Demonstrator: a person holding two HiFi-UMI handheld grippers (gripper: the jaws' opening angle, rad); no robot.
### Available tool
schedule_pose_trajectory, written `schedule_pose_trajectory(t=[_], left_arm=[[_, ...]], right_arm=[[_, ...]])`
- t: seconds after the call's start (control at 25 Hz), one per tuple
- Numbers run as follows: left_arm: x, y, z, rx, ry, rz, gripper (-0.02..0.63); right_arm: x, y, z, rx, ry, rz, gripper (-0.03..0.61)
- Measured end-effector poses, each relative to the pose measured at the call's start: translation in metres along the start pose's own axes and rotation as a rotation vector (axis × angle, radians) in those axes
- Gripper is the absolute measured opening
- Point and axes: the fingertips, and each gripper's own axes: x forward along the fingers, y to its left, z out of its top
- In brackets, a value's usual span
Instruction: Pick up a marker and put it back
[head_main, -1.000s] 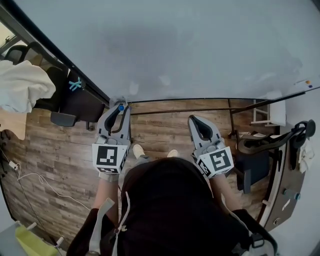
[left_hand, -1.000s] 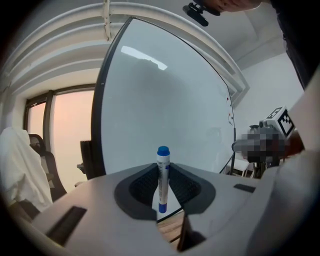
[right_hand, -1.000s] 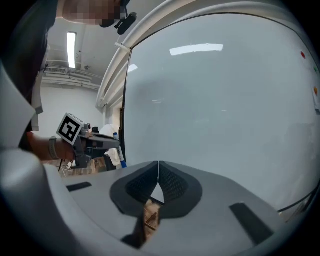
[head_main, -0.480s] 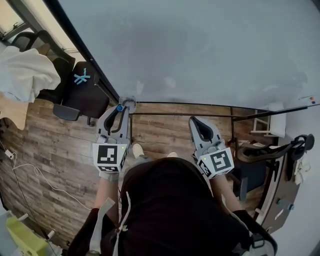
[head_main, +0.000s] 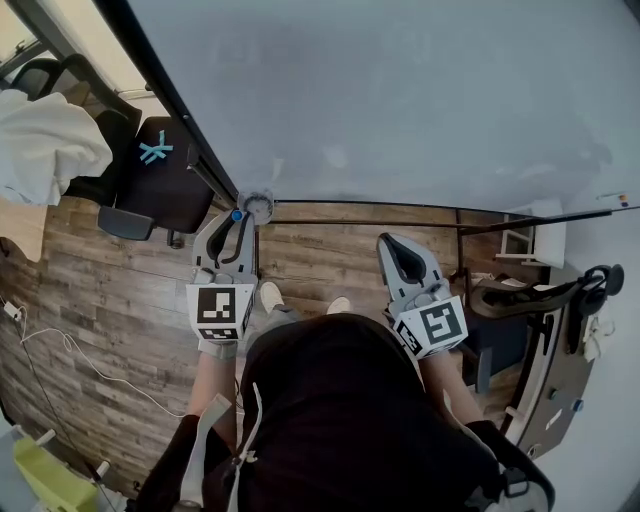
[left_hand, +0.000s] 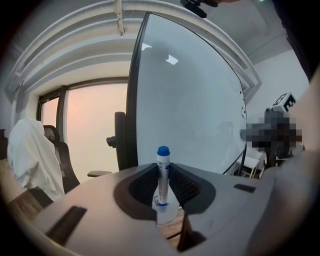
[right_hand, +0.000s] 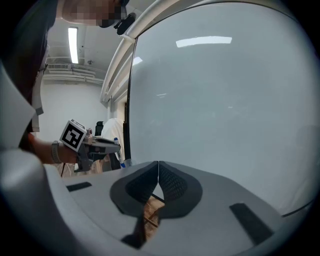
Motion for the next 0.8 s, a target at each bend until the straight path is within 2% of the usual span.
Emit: schedule_pose_trajectory(t=[0.4, 0.8], left_arm=[[0.014, 0.005, -0.03, 0.025, 0.058, 0.0, 0.075], [0.022, 0.012, -0.054, 0.016, 0.095, -0.005, 0.077]], right_arm=[[0.002, 0.002, -0.006, 0.006, 0.032, -0.031, 0.015], [0.007, 0.005, -0.006, 0.011, 0.047, -0.052, 0.015]])
